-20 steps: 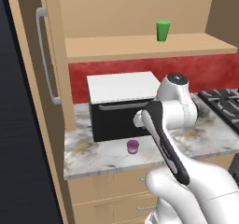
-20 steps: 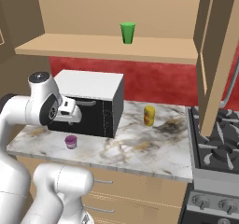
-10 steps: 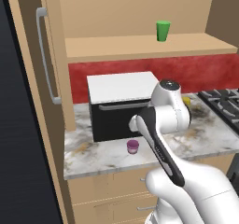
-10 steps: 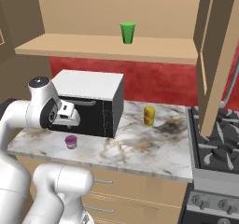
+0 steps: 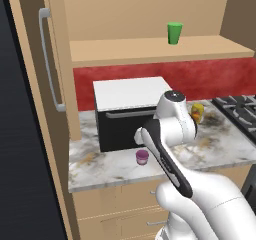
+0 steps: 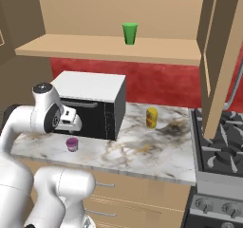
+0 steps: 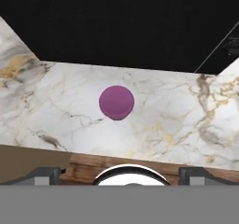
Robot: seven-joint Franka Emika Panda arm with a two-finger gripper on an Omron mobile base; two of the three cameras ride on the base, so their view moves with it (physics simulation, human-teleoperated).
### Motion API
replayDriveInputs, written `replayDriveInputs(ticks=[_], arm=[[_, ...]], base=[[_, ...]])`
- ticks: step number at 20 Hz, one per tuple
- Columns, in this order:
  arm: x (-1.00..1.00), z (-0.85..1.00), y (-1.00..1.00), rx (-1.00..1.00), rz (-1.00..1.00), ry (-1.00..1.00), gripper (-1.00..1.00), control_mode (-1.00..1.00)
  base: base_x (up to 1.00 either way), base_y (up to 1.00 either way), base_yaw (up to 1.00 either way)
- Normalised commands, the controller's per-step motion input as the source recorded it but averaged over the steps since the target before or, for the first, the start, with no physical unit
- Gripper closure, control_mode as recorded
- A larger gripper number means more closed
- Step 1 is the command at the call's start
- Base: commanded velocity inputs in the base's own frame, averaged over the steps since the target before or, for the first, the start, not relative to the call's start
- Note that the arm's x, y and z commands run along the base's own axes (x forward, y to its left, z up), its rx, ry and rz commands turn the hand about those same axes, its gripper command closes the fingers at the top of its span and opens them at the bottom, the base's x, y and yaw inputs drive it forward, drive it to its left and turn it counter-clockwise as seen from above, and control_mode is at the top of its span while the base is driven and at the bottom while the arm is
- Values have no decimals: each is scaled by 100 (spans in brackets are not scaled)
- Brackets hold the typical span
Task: Pick the jam and cereal from the counter and place them in the cabinets closest to them.
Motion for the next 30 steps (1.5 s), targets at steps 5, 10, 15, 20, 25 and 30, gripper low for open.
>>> replayDriveInputs(ticks=[5,10,15,20,25,30], arm=[[12,-25,6,0,0,2,-100,-100],[13,-26,6,0,0,1,-100,-100],[14,-25,4,0,0,0,-100,-100],[15,-25,2,-1,0,0,-100,-100],[17,-25,1,-1,0,0,-100,-100],[16,-24,0,0,0,0,-100,-100]], base=[[0,0,0],[0,0,0],[0,0,0],[0,0,0],[0,0,0],[0,0,0]])
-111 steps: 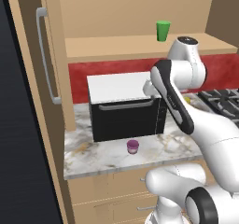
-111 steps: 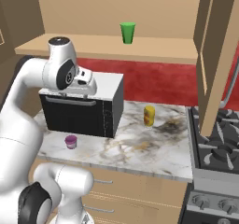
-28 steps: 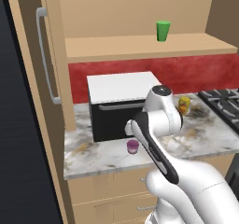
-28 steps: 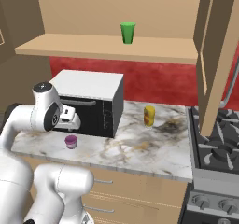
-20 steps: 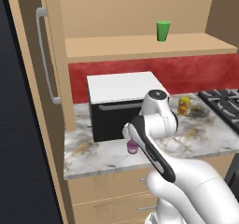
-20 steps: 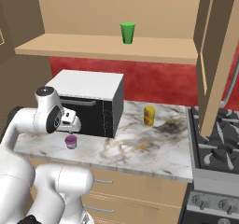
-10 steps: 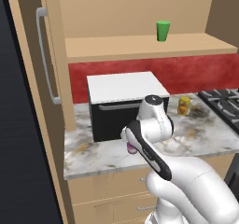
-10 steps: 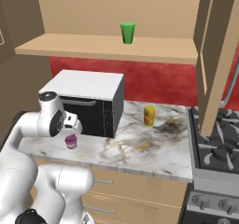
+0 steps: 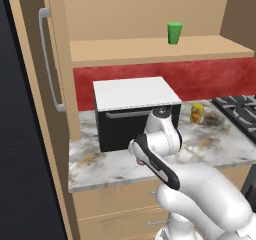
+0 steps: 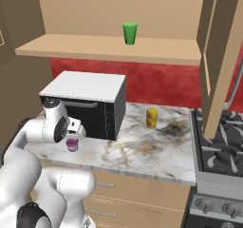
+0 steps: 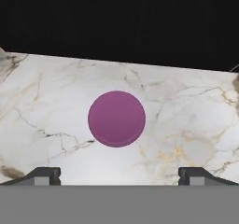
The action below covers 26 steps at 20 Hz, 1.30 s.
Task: Pick the jam and cereal from the counter and place them in the cabinets closest to them.
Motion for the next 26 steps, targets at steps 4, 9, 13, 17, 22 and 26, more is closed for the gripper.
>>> replayDriveInputs(ticks=[4,9,13,17,22,26], arm=[[13,-18,0,0,0,0,-100,-100],[16,-16,0,0,0,0,-100,-100],[19,-15,2,0,0,0,-100,-100],[15,-15,3,0,0,0,-100,-100],[12,-16,4,0,0,0,-100,-100],[7,-19,3,0,0,0,-100,-100]], base=[[0,0,0],[0,0,0],[0,0,0],[0,0,0],[0,0,0],[0,0,0]])
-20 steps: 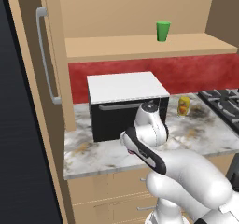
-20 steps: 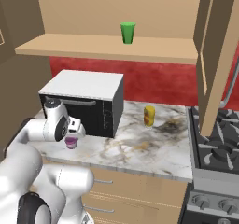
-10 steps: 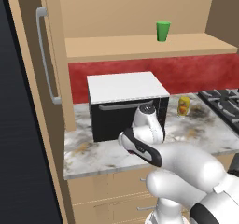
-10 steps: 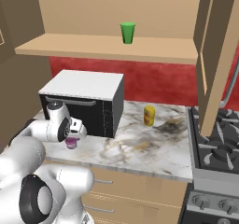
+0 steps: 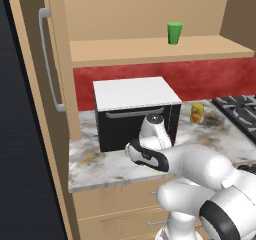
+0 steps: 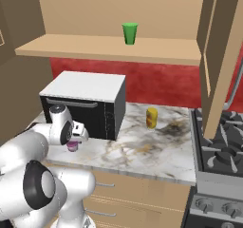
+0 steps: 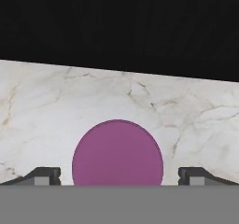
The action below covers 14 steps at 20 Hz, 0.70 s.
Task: Pick the jam and cereal from the counter and place them in the cabinets closest to them.
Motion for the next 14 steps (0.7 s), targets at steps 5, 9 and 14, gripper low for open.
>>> replayDriveInputs(ticks=[5,9,14], arm=[[8,-20,3,0,0,0,-100,-100],[7,-20,1,0,0,0,-100,-100],[8,-19,0,0,0,0,-100,-100]], base=[[0,0,0],[0,0,0],[0,0,0]])
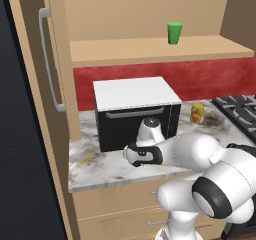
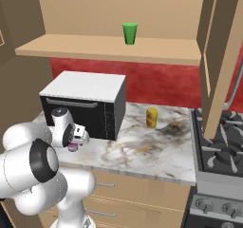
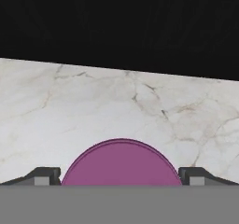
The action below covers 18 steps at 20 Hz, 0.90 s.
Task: Pick the jam and cereal from the counter and place them in the cabinets closest to them.
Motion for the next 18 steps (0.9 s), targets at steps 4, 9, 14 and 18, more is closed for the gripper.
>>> replayDriveInputs(ticks=[4,9,14,18], arm=[[5,-20,0,0,0,0,-100,-100],[0,-12,0,-2,0,0,100,-100],[0,-1,0,0,0,0,100,-100],[0,0,0,0,0,0,100,-100]], base=[[0,0,0],[0,0,0],[0,0,0],[0,0,0]])
